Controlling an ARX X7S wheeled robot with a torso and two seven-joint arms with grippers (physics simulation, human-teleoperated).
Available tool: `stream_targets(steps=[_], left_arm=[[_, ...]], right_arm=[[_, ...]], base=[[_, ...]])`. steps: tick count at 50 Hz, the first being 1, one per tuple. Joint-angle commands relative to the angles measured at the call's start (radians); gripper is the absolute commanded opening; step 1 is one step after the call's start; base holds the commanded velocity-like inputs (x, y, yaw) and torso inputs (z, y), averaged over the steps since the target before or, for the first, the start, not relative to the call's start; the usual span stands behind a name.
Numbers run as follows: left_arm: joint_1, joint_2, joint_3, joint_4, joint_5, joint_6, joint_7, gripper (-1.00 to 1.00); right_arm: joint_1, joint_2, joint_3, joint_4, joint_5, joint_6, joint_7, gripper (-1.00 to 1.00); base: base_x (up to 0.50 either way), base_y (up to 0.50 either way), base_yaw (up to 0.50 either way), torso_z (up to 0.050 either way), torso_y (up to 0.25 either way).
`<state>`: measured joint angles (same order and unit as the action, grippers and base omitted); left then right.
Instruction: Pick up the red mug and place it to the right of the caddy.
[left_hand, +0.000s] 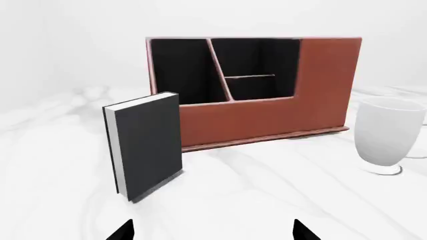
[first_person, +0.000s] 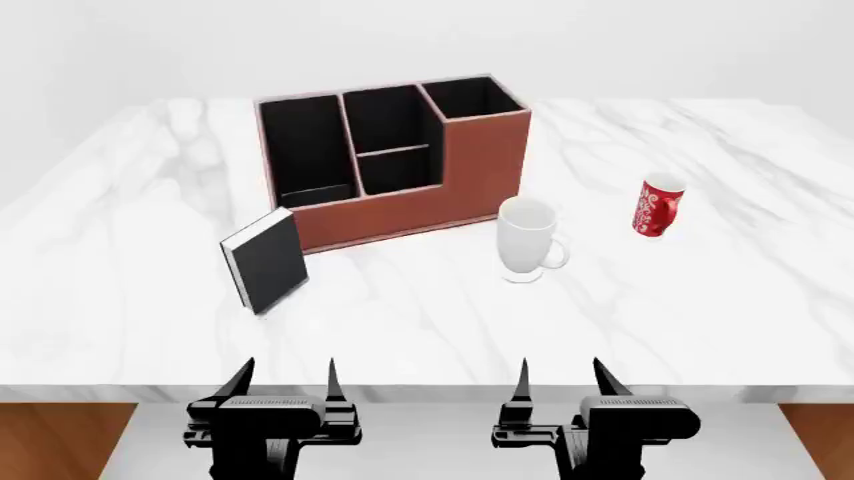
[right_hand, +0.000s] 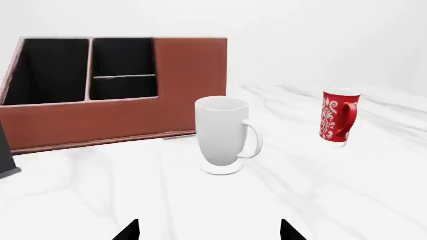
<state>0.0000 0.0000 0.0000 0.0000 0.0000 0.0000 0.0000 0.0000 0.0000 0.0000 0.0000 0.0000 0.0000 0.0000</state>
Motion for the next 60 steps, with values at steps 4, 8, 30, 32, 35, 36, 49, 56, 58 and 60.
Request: stream_targets(steps=[4,8,30,32,35,36,49,56,58,60], left_arm=[[0.000,-0.027,0.034,0.001,-0.022,0.003,-0.038,1.00],[0.001,-0.038,0.047,0.001,-0.034,0.004,-0.050,1.00],[-0.006,-0.072,0.090,-0.015,-0.054,0.015,-0.098,1.00],[-0.007,-0.075,0.093,-0.018,-0.055,0.018,-0.101,1.00],[-0.006,-0.078,0.097,-0.018,-0.058,0.018,-0.105,1.00],[-0.006,-0.080,0.099,-0.017,-0.060,0.018,-0.107,1.00],[-0.079,-0.106,0.119,0.228,-0.027,-0.276,-0.167,1.00],[-0.307,-0.107,0.048,0.640,-0.115,-0.736,-0.194,1.00],[-0.323,-0.114,0.054,0.676,-0.107,-0.742,-0.201,1.00],[-0.322,-0.114,0.048,0.690,-0.120,-0.752,-0.199,1.00]], right_arm=[[0.002,0.029,-0.039,-0.007,0.031,0.018,0.023,1.00],[-0.004,0.044,-0.055,-0.019,0.068,0.017,0.001,1.00],[-0.003,0.078,-0.094,-0.018,0.101,0.010,0.038,1.00],[-0.003,0.081,-0.098,-0.016,0.102,0.007,0.039,1.00],[-0.003,0.085,-0.102,-0.015,0.104,0.006,0.043,1.00],[-0.004,0.086,-0.104,-0.017,0.105,0.005,0.043,1.00],[0.050,0.115,-0.086,-0.218,0.131,0.281,0.131,1.00],[0.187,0.160,-0.078,-0.590,0.155,0.635,0.187,1.00],[0.202,0.170,-0.089,-0.622,0.143,0.645,0.192,1.00],[0.208,0.177,-0.100,-0.620,0.124,0.647,0.203,1.00]], base=[[0.00,0.00,0.00,0.000,0.000],[0.00,-0.33,0.00,0.000,0.000],[0.00,-0.50,0.00,0.000,0.000],[0.00,-0.50,0.00,0.000,0.000],[0.00,-0.50,0.00,0.000,0.000],[0.00,-0.50,0.00,0.000,0.000],[0.01,-0.33,0.00,0.000,0.000],[0.00,0.00,0.00,0.000,0.000],[0.00,0.00,0.00,0.000,0.000],[0.00,0.00,0.00,0.000,0.000]])
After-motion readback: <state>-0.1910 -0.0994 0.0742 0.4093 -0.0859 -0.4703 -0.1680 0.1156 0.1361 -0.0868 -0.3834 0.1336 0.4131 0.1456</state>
